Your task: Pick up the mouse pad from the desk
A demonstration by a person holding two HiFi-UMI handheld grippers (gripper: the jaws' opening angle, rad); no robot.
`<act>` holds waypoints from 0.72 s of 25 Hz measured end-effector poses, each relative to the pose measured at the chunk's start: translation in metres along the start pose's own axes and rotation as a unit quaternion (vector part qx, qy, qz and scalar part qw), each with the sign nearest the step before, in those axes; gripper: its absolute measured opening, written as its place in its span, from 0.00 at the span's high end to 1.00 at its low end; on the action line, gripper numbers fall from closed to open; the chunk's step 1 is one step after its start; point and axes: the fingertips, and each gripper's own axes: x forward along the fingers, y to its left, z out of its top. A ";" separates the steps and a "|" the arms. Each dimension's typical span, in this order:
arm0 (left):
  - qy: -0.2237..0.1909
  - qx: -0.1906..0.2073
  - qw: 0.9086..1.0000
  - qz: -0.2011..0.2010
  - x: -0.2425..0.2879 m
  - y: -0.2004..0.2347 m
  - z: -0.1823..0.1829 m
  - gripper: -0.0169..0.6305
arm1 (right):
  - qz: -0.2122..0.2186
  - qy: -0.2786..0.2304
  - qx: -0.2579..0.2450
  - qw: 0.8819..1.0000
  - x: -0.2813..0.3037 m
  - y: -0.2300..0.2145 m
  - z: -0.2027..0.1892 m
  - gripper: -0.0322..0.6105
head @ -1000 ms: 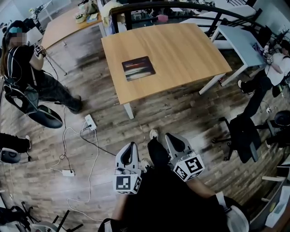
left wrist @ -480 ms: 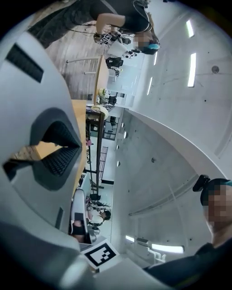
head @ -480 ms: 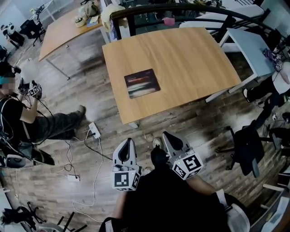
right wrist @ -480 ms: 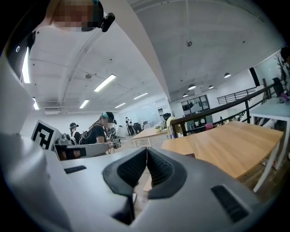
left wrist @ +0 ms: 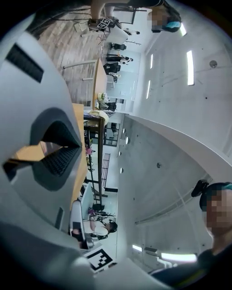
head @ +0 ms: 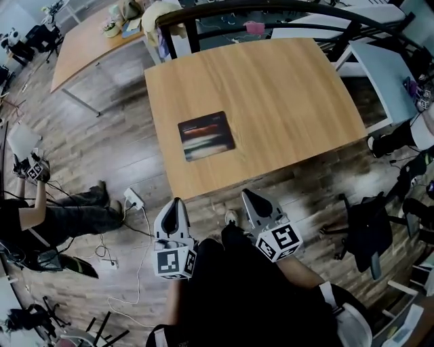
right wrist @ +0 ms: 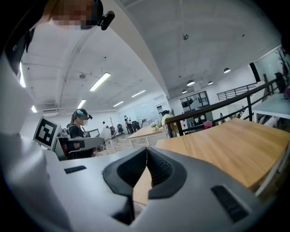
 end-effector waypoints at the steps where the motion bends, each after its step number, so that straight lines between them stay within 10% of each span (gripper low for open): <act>1: 0.005 0.000 1.000 0.005 0.004 0.002 0.000 0.94 | -0.002 0.002 0.001 1.000 0.003 -0.005 0.001 0.90; 18: 0.071 0.013 0.997 -0.012 0.129 0.050 -0.035 0.94 | -0.076 0.046 0.029 0.996 0.094 -0.084 -0.023 0.90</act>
